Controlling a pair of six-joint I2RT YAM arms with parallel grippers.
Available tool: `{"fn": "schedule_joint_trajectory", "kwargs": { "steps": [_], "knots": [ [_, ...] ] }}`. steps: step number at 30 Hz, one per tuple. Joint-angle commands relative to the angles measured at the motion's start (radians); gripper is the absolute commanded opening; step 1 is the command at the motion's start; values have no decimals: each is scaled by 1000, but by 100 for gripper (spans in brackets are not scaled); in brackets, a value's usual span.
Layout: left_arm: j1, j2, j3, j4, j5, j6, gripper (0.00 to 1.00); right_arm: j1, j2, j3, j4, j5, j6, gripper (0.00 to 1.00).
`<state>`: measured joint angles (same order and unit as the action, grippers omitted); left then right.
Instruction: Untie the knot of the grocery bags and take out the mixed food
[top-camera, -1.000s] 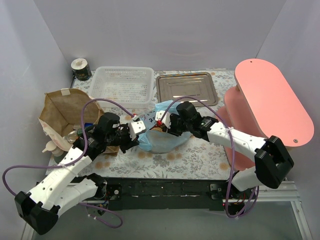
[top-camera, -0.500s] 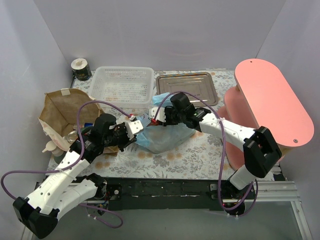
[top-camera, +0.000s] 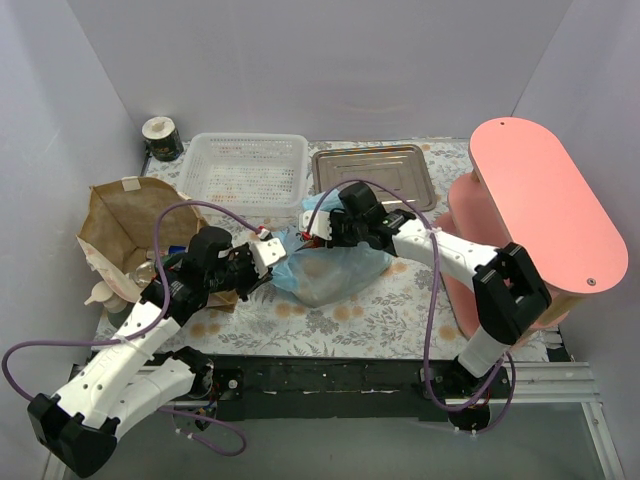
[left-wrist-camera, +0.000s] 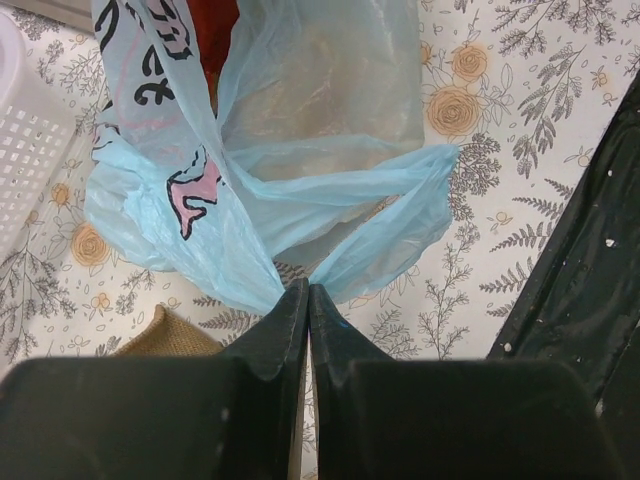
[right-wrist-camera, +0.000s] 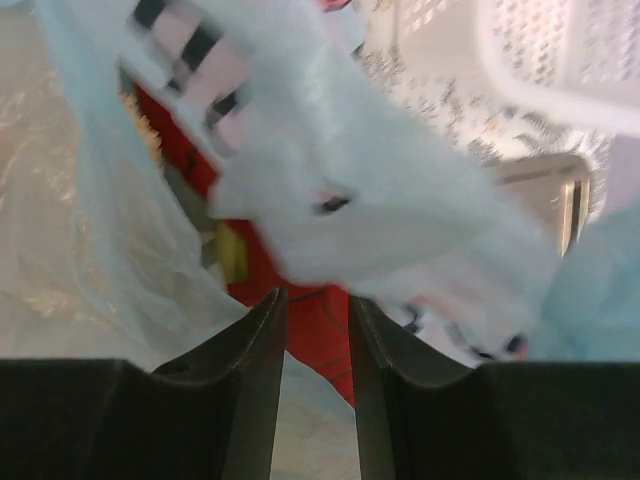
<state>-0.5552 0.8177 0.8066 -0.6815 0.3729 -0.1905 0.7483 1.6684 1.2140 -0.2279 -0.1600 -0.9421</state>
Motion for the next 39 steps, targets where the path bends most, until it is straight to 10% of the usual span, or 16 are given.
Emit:
{"fn": "schedule_joint_trajectory", "kwargs": {
  "steps": [1,9,22,39],
  "knots": [
    [9,3,-3,13,-28,5,0,12,-163,-126,1,8,112,39],
    [17,26,-26,51,-20,10,0,94,-433,-462,-152,-171,223,40],
    [17,113,65,60,-20,10,0,89,-348,-58,-125,-233,240,43],
    [29,101,60,96,-74,-41,0,27,-46,60,-155,-82,-248,39]
  ]
}}
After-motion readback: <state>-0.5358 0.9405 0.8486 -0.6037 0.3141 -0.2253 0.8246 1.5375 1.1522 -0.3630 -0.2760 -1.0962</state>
